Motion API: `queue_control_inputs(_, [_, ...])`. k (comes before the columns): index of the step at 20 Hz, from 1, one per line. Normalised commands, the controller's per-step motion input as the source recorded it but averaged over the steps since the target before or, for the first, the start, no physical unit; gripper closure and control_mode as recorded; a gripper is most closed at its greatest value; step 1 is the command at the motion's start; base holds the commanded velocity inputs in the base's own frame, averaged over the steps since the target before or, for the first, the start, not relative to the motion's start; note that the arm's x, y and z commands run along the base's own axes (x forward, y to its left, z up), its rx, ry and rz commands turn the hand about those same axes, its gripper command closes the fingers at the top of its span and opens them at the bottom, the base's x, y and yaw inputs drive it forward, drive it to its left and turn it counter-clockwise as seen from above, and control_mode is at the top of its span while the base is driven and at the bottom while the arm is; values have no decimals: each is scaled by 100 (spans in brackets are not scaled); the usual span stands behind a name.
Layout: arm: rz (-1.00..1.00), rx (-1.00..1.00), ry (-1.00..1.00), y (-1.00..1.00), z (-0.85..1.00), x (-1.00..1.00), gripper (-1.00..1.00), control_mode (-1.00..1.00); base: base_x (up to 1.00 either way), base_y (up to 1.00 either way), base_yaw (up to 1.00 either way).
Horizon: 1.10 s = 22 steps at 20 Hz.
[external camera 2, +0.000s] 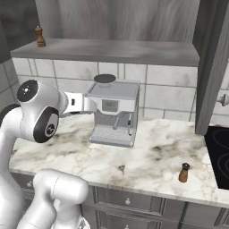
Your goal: Take 2 condiments from the cabinet and move them on the counter near the stove.Make sure the condiments are lined up with each other, next to each other.
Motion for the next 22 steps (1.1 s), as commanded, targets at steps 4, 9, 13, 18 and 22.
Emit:
queue_control_inputs(4, [1, 8, -11, 56, 25, 17, -100, -100, 0, 0, 0])
queue_control_inputs(9, [3, 7, -5, 58, 37, 23, -100, -100, 0, 0, 0])
queue_control_inputs(13, [8, 9, -1, 46, 40, 24, -100, -100, 0, 0, 0])
queue_control_inputs(18, [12, 6, 0, 30, 40, 9, -100, -100, 0, 0, 0])
queue_control_inputs(22, [8, 1, -1, 26, 45, 0, -100, -100, 0, 0, 0])
